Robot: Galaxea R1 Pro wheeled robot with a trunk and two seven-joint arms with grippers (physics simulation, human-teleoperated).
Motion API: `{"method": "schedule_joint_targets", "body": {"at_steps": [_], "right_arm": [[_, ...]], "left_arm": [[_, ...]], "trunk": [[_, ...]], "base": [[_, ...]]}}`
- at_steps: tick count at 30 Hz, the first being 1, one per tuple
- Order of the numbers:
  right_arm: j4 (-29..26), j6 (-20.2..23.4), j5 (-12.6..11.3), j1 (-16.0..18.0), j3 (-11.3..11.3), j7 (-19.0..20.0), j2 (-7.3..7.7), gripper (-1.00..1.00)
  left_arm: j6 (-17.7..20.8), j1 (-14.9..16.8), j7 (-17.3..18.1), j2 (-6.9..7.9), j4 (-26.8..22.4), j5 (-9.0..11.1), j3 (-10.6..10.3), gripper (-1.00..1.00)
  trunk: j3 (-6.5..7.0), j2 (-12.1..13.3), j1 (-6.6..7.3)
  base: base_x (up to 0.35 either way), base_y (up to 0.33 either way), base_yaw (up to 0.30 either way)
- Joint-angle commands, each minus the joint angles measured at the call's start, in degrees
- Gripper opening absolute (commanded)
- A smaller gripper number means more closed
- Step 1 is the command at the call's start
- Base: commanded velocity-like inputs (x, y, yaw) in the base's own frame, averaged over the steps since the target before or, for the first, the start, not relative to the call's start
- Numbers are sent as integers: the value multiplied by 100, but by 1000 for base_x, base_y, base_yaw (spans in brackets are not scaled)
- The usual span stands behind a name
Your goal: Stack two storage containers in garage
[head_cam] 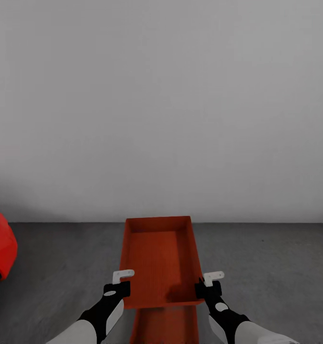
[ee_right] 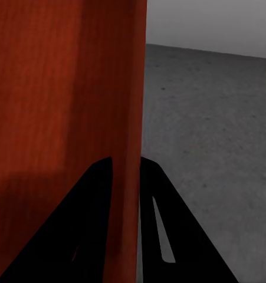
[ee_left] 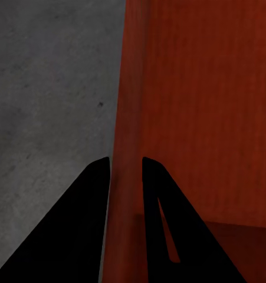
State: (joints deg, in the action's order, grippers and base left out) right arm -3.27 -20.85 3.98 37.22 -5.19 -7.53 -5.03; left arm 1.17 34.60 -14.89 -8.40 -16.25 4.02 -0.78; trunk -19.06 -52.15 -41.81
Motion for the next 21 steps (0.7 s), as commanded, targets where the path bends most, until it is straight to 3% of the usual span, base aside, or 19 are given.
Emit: {"method": "schedule_joint_targets", "body": {"at_steps": [1,21], "right_arm": [[19,-22,-82,5,264,-82,2,-100],[19,-20,-92,5,262,-82,-6,-100]], "left_arm": [[-188,3,-102,48,-25,-86,25,-100],[-188,3,-102,47,-11,-86,25,-100]], "trunk": [[-13,-5,0],[-22,-5,0]], "base": [[0,0,0],[0,0,0]]}}
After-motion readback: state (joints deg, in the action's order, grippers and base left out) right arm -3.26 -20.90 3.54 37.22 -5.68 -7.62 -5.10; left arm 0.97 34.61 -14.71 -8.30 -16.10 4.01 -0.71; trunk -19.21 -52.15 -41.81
